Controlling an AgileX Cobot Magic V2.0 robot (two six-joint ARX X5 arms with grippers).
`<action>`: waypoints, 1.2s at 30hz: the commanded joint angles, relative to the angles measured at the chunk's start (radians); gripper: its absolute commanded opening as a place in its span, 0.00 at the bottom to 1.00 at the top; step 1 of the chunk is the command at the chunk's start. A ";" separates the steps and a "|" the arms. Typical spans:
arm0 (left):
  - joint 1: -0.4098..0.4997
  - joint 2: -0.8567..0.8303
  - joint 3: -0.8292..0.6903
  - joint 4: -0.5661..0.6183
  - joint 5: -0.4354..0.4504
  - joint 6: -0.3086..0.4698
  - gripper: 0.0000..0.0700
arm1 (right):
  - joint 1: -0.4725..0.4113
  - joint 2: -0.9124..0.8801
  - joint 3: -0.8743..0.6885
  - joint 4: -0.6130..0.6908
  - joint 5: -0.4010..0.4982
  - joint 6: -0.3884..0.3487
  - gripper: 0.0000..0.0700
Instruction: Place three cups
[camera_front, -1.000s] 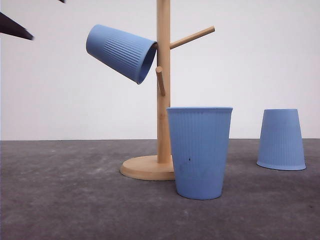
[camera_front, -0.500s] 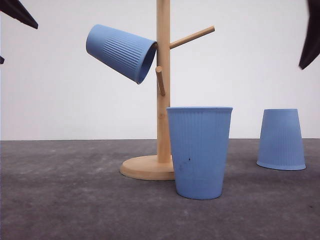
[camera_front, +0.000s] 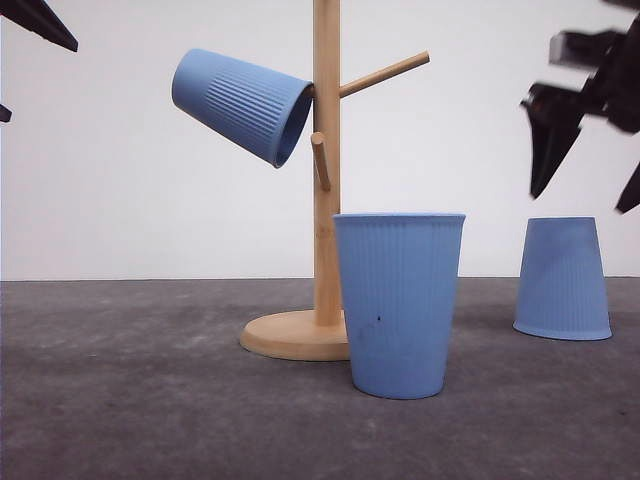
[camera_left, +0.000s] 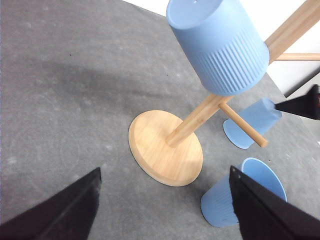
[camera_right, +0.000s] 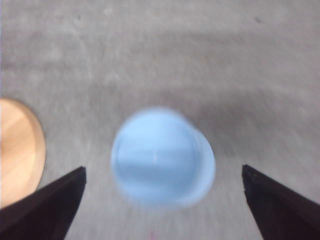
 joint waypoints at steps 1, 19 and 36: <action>0.001 0.003 0.007 0.011 -0.003 0.002 0.68 | -0.001 0.048 0.019 0.031 -0.017 -0.026 0.91; 0.001 0.004 0.007 0.011 -0.007 0.002 0.68 | -0.006 0.177 0.019 0.088 -0.093 -0.061 0.59; 0.001 0.004 0.007 0.015 -0.008 0.003 0.68 | -0.248 -0.225 -0.162 0.127 -0.765 0.087 0.59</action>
